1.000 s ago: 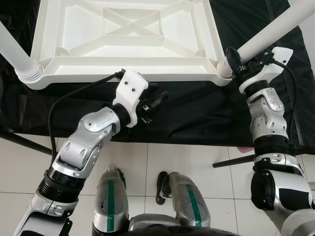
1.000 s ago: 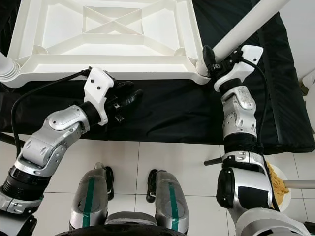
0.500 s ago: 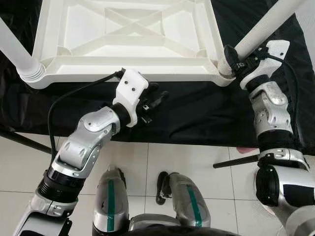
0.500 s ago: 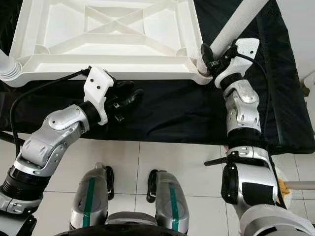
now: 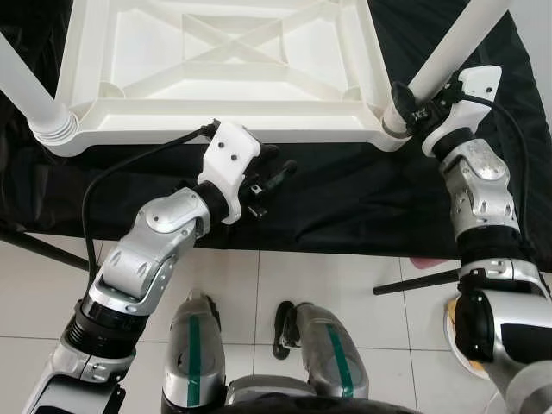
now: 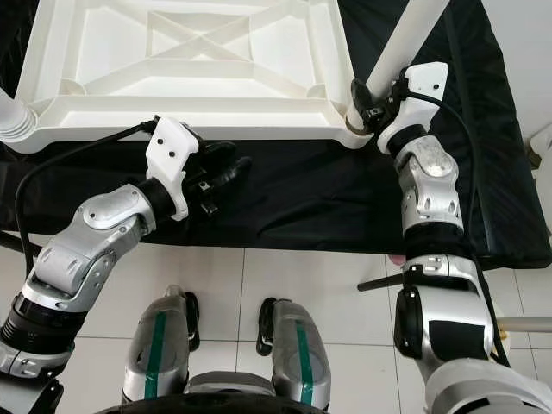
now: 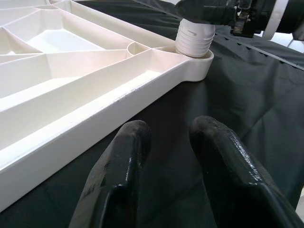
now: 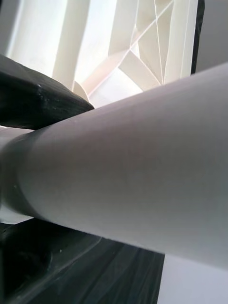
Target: Building children table
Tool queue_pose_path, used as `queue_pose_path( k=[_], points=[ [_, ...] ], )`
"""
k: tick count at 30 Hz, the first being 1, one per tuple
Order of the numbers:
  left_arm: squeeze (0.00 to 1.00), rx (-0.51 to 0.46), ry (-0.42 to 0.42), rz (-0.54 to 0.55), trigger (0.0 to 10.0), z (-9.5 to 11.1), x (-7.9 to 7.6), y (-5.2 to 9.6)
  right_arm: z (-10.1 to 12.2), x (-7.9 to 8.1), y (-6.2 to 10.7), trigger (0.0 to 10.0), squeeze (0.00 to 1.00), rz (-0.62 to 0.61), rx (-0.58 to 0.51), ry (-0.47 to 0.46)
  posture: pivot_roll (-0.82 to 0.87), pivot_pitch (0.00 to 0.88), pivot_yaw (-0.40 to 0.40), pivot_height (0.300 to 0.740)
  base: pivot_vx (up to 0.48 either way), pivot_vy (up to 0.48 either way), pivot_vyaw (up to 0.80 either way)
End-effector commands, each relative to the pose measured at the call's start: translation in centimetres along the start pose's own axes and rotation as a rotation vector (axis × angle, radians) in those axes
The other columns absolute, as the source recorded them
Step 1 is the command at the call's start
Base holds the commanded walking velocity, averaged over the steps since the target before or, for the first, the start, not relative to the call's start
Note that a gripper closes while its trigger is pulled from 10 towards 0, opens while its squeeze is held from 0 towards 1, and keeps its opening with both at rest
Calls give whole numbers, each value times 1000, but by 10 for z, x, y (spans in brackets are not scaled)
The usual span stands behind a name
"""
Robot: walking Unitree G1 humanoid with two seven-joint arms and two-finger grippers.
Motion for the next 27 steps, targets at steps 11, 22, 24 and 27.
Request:
queue_pose_path(
  k=[11, 22, 24, 27],
  points=[
    [0, 8, 1, -24, 10000, 0, -4, 2, -17, 20, 9, 10000, 0, 104, 67, -82, 126, 104, -76, 740, 0, 0, 0],
    [0, 9, 0, -34, 10000, 0, -4, 1, -41, 9, 10, 10000, 0, -77, 163, -308, 123, 102, -71, 740, 0, 0, 0],
    [0, 10, 1, -32, 10000, 0, -4, 1, -43, 12, 10, 10000, 0, -82, 175, -324, 129, 103, -73, 740, 0, 0, 0],
    [0, 11, 2, -31, 10000, 0, -4, 2, -46, 14, 11, 10000, 0, -80, 189, -329, 130, 105, -75, 740, 0, 0, 0]
  ],
)
Point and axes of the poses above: a point about 5 cm out from each wrist's last joint towards the gripper, its own y axis pointing back from the gripper into the wrist, its own z axis along the axis of the wrist's last joint, x = y × z, the point moved 2 cm from there along -y, pointing out of the wrist towards the gripper, and after that the axes turned 7 degrees about y, right-handed, at the moved point
